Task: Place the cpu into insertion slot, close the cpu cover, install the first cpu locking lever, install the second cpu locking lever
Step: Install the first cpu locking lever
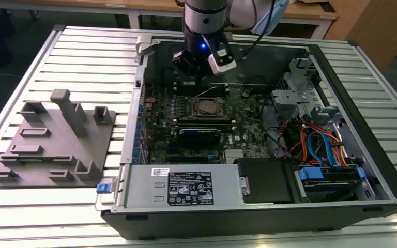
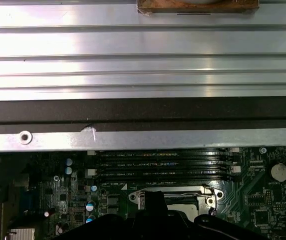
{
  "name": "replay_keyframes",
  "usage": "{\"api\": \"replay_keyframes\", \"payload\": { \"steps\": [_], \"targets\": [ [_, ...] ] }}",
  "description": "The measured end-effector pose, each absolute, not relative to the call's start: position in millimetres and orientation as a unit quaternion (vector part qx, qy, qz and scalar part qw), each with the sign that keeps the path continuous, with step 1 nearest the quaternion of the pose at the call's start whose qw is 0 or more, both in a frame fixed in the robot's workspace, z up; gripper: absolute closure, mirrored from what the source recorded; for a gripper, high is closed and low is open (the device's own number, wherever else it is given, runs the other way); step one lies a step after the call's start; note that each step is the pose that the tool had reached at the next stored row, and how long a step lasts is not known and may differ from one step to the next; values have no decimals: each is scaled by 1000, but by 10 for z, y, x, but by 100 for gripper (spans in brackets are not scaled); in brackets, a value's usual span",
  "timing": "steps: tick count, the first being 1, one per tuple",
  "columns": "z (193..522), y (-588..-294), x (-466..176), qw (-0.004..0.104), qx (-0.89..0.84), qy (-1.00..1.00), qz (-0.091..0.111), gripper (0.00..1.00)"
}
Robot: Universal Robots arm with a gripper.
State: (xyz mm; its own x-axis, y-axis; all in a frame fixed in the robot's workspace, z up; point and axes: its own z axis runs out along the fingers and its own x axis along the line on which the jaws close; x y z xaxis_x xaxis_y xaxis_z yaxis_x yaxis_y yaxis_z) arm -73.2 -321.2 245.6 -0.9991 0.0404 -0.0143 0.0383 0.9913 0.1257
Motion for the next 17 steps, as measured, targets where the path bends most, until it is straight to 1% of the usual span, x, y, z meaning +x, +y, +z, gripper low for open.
{"api": "replay_keyframes", "payload": {
  "steps": [7, 10, 17],
  "targets": [
    [2455, -3212, -732, 8, 20, 998, 63, 90],
    [2451, -3228, -727, 8, 20, 997, 74, 90],
    [2428, -3249, -676, 8, 23, 997, 75, 90]
  ]
}}
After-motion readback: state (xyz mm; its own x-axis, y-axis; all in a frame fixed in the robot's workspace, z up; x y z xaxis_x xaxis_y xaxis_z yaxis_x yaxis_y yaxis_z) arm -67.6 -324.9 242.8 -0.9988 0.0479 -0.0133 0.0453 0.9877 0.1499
